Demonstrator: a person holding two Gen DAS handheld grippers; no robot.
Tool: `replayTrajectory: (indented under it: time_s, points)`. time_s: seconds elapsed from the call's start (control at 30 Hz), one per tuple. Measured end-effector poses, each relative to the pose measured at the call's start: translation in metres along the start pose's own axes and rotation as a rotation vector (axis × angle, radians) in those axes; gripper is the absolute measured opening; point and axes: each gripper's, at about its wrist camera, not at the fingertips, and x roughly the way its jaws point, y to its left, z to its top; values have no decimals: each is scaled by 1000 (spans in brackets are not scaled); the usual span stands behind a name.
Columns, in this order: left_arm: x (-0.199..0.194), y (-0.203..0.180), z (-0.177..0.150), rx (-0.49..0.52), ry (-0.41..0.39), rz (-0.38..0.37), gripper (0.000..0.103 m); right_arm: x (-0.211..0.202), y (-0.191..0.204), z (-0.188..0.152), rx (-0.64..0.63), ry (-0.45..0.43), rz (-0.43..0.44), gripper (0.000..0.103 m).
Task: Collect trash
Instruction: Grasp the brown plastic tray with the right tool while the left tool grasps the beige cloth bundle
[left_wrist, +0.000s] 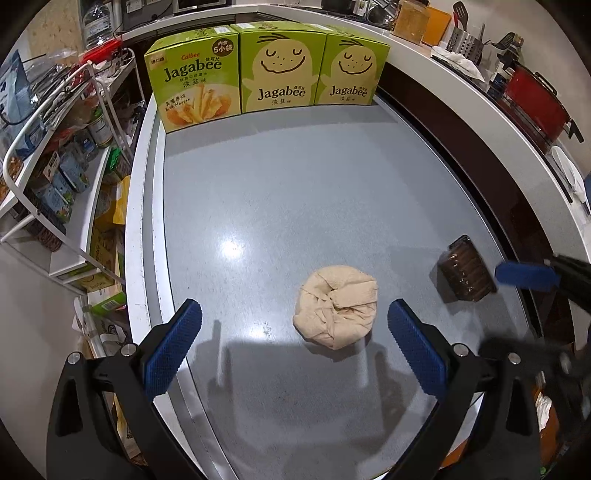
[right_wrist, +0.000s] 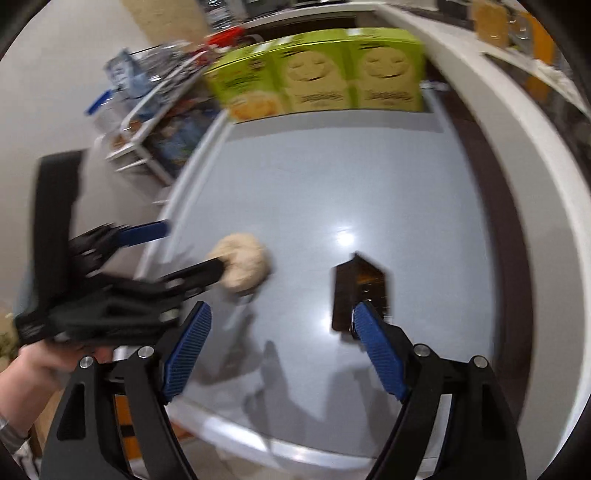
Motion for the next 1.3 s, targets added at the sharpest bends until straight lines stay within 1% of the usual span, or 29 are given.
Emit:
replayTrajectory:
  time_s: [0.07, 0.1, 0.17, 0.27, 0.33, 0.4, 0.43, 0.5, 0.6, 0.67, 0.73, 0.8, 0.83, 0.93, 1.03, 1.17, 1.2, 1.23, 1.3]
  points:
    - [0, 2, -1, -6, 2, 4, 101, 0, 1, -2, 0, 0, 7, 78]
    - [0, 4, -2, -10, 3, 3, 101, -1, 0, -3, 11, -7, 22, 78]
    - [0, 6, -3, -18, 4, 6, 101, -2, -2, 0, 37, -18, 23, 78]
    - [1, 9, -3, -26, 5, 0, 101, -4, -11, 3, 84, -38, -57, 78]
    - [3, 7, -2, -22, 5, -11, 101, 0, -18, 5, 108, -35, -124, 78]
    - [5, 3, -1, -6, 0, -19, 100, 6, -24, 5, 144, -27, -132, 78]
    - [7, 0, -1, 6, 0, -20, 95, 11, -28, 6, 182, -20, -133, 78]
    - [13, -7, 0, 35, 17, -29, 89, 17, -35, 8, 246, -14, -124, 78]
    - [20, -16, -1, 66, 20, -28, 89, 27, -43, 12, 310, 2, -90, 78]
    - [25, -19, -1, 79, 29, -25, 87, 31, -43, 14, 307, 14, -107, 78]
    - [31, -22, -2, 91, 40, -15, 75, 37, -42, 16, 300, 33, -124, 78]
    - [36, -21, -3, 89, 49, -10, 68, 40, -41, 17, 301, 42, -136, 78]
    - [35, -21, -3, 91, 36, -6, 64, 42, -41, 18, 305, 48, -137, 78]
    - [34, -16, -2, 80, 36, 5, 57, 44, -40, 18, 306, 48, -130, 78]
    - [29, -5, -5, 53, 29, 46, 57, 46, -35, 19, 287, 51, -140, 78]
    - [26, 10, -9, 15, 34, 63, 58, 52, -29, 19, 278, 64, -143, 78]
    - [25, 12, -10, 11, 34, 69, 64, 52, -28, 19, 275, 68, -144, 78]
    - [24, 13, -9, 8, 32, 73, 72, 55, -26, 19, 267, 73, -150, 78]
    - [23, 13, -10, 13, 21, 80, 75, 58, -23, 17, 253, 82, -162, 78]
